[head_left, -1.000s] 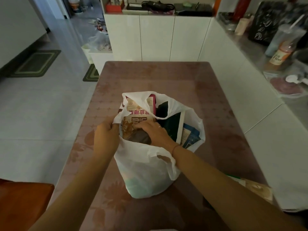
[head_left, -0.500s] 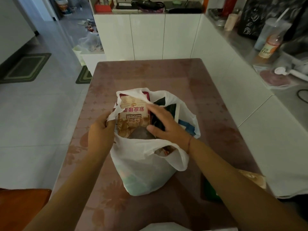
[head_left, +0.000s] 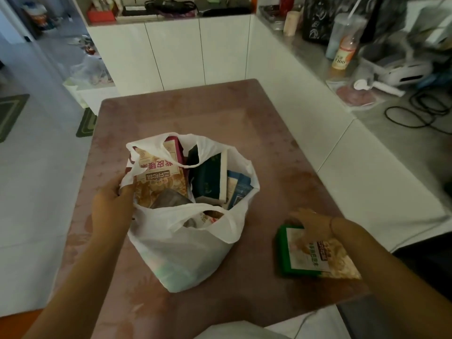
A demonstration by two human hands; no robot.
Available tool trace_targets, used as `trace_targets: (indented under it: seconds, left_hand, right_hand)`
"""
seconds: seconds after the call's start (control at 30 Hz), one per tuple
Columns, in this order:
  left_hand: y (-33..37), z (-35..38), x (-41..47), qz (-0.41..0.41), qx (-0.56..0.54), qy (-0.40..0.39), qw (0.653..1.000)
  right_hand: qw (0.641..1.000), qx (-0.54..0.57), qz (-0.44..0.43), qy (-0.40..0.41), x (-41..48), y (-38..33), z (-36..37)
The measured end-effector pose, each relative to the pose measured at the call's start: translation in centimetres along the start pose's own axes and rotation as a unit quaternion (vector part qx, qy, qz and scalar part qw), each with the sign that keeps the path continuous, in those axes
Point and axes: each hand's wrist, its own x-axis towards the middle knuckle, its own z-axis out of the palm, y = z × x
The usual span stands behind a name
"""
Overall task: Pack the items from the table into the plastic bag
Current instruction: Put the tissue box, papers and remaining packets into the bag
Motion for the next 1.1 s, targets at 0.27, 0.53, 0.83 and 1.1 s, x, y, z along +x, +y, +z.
trace_targets:
  seconds: [0.27, 0.53, 0.83, 1.1]
  left_hand:
    - [0.0, 0.4, -0.7, -0.015, 0.029, 0.013, 0.999]
    - [0.5, 0.6, -1.2, -0.03, 0.045, 0.017, 0.998]
    - [0.9, 0.4, -1.4, -0.024, 0.031, 0.038, 0.998]
    - [0.8, 0.6, -1.1, -0.027, 0.028, 0.033, 0.999]
  right_hand:
    - [0.975, 0.191, -0.019, 0.114, 1.4, 1.2, 1.3]
    - [0.97, 0.198, -0.039, 0.135, 2.9, 0.7, 0.0]
    - [0.857, 0.417, 0.063, 0.297, 7.4, -0.9, -2.5]
    - [0.899, 0.378, 0.147, 0.165, 6.1, 1.2, 0.0]
